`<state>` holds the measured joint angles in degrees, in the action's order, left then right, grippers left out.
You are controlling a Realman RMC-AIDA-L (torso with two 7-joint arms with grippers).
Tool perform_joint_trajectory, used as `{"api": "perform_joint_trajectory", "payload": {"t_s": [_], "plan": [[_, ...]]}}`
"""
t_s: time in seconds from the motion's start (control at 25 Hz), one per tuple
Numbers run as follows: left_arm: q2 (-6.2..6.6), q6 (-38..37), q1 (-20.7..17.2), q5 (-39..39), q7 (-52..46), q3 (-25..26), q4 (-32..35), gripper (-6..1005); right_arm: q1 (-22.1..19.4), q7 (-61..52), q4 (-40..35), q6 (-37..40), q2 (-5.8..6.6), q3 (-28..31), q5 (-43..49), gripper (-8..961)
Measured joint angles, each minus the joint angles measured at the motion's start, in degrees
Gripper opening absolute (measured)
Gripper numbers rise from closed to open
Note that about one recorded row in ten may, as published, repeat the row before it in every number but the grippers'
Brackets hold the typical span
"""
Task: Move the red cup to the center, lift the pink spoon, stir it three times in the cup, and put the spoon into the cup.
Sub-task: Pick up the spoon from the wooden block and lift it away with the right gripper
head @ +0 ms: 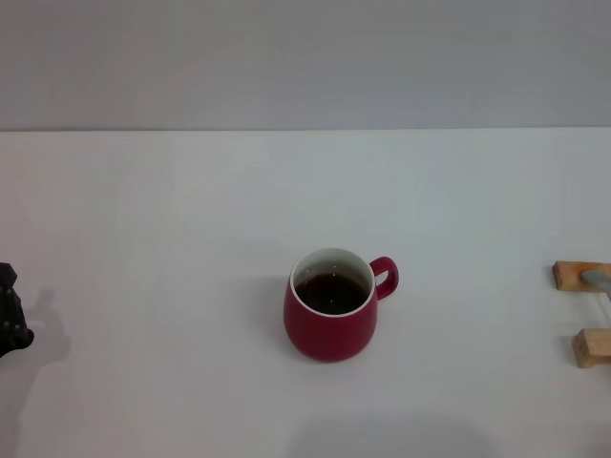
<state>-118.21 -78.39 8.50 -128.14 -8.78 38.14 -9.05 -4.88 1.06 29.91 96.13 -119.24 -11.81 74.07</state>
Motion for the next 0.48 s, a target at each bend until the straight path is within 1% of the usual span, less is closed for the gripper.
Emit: {"api": "perform_joint_trajectory", "payload": {"t_s": [0.48], "plan": [[-0.04, 0.09, 0.12, -0.01, -0.01, 0.00, 0.00, -2, 2.41, -0.22, -1.02, -2.52, 0.06, -0.01, -0.16, 528]]}}
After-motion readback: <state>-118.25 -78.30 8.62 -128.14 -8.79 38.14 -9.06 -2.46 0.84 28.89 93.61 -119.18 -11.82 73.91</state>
